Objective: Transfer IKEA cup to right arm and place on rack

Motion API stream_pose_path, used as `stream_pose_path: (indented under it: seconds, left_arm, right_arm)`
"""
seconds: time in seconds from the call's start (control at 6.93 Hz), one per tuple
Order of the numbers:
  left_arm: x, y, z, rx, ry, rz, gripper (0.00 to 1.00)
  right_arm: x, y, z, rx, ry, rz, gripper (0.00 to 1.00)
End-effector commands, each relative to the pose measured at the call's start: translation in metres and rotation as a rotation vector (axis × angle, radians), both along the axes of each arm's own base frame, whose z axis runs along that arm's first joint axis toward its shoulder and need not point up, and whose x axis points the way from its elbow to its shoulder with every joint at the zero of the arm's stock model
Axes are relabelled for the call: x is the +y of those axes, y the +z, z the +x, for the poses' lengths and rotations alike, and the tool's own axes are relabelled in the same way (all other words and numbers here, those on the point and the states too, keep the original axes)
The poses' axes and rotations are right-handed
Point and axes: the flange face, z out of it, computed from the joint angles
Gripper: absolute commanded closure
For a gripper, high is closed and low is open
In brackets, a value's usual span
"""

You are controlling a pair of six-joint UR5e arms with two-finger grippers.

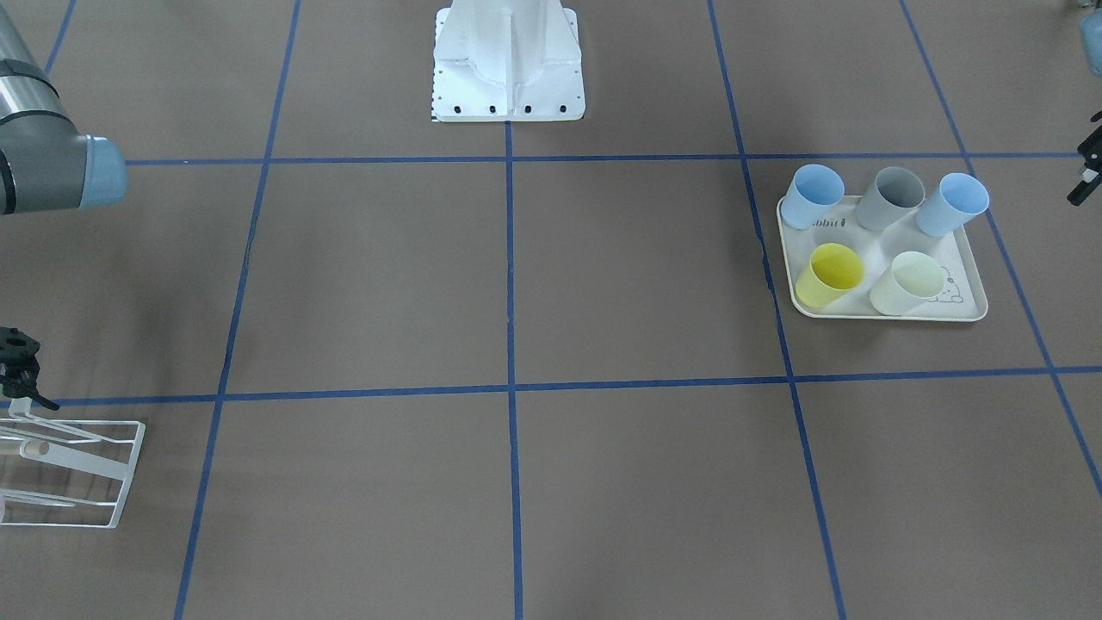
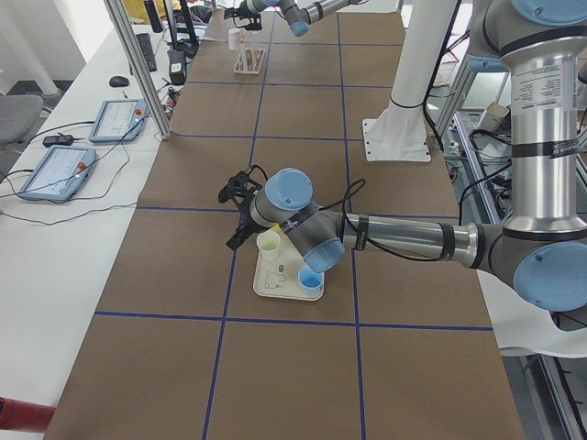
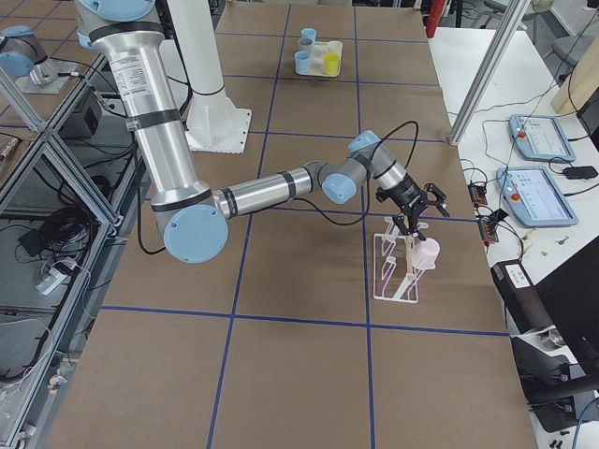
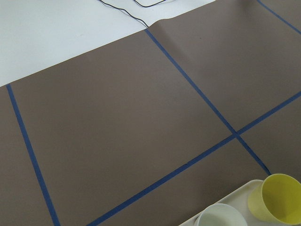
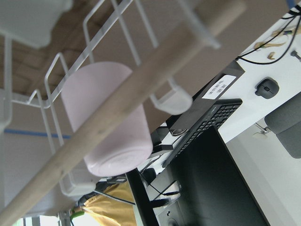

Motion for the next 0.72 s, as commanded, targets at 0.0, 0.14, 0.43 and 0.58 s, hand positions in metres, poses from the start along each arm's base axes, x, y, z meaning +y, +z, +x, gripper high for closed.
stream_pose_path:
  seconds: [0.0, 0.14, 0.43, 0.58]
  left_arm:
    - [0.006, 0.002, -0.002, -0.009, -0.010, 0.013, 0.00]
    - [0.015, 0.011, -0.003, -0.025, -0.030, 0.030, 0.00]
    - [0.017, 0.025, 0.004, -0.054, -0.101, -0.026, 0.00]
    - [0.013, 0.029, 0.042, -0.068, -0.111, -0.072, 0.00]
  right_arm:
    - [0.022, -0.044, -0.016, -0.485, 0.152, -0.096, 0.01]
    - [0.039, -0.069, -0.020, -0.702, 0.212, -0.166, 0.01]
    - [0.079, -0.122, -0.048, -1.100, 0.315, -0.372, 0.00]
    - [0.103, -0.153, -0.064, -1.236, 0.358, -0.424, 0.00]
